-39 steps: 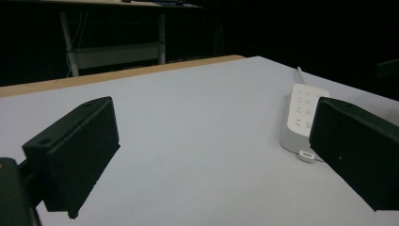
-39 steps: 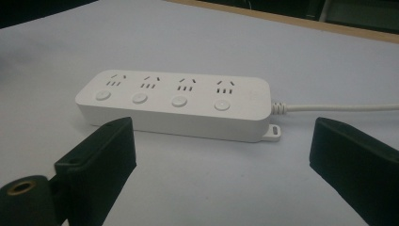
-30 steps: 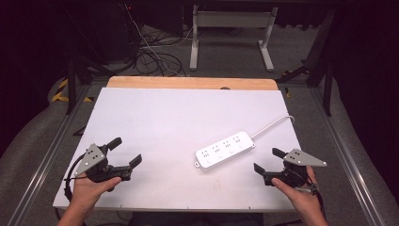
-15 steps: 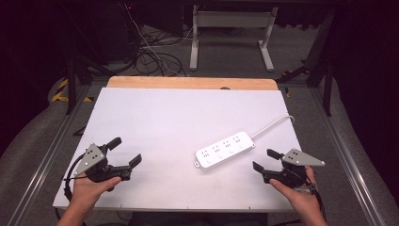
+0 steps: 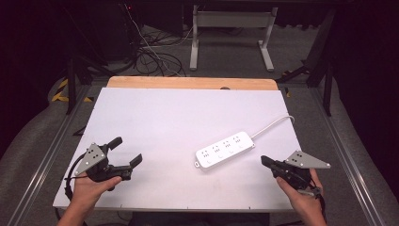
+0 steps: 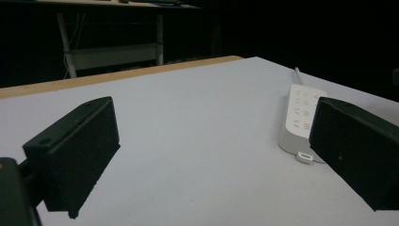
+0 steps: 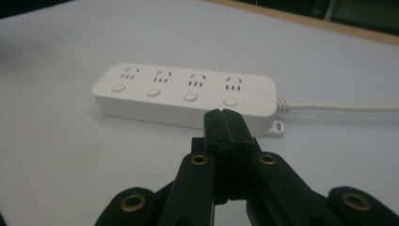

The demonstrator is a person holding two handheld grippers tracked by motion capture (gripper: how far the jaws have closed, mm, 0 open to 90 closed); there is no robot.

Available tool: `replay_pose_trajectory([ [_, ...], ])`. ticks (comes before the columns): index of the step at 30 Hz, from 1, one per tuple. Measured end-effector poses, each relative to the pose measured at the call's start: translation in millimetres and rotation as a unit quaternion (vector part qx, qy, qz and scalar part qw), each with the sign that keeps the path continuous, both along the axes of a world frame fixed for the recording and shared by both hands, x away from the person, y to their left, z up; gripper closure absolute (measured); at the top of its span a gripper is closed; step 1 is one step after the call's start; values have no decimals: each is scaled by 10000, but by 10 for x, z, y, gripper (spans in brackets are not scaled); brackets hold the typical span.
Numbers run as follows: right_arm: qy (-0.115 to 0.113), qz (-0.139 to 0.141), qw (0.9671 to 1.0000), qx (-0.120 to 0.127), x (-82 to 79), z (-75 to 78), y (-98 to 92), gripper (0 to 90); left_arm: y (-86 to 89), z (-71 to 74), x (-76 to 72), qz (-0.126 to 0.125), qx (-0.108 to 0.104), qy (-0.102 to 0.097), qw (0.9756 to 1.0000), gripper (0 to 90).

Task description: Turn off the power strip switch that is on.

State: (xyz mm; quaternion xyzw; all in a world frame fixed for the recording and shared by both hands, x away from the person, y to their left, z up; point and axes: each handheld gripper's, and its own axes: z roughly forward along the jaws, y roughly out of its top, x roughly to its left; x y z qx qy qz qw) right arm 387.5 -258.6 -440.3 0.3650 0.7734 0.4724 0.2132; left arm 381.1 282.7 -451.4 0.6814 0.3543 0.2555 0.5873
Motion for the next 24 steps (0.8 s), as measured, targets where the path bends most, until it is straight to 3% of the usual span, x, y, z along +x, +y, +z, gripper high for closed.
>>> replay_pose_trajectory([
  [7, -51, -81, 9999, 141, -33, 168, -34, 900, -4, -3, 5, -11, 25, 10, 10000, 24],
  [14, -31, -66, 10000, 3, 27, 401, 17, 900, -3, -5, 6, 7, 39, 11, 10000, 24],
  [16, 26, -6, 10000, -77, 73, 498, 101, 900, 0, -6, 8, -6, 47, 23, 10000, 24],
  [24, 298, 125, 9986, -424, 281, 560, 381, 900, 0, -10, 10, -4, 51, 27, 10000, 26],
])
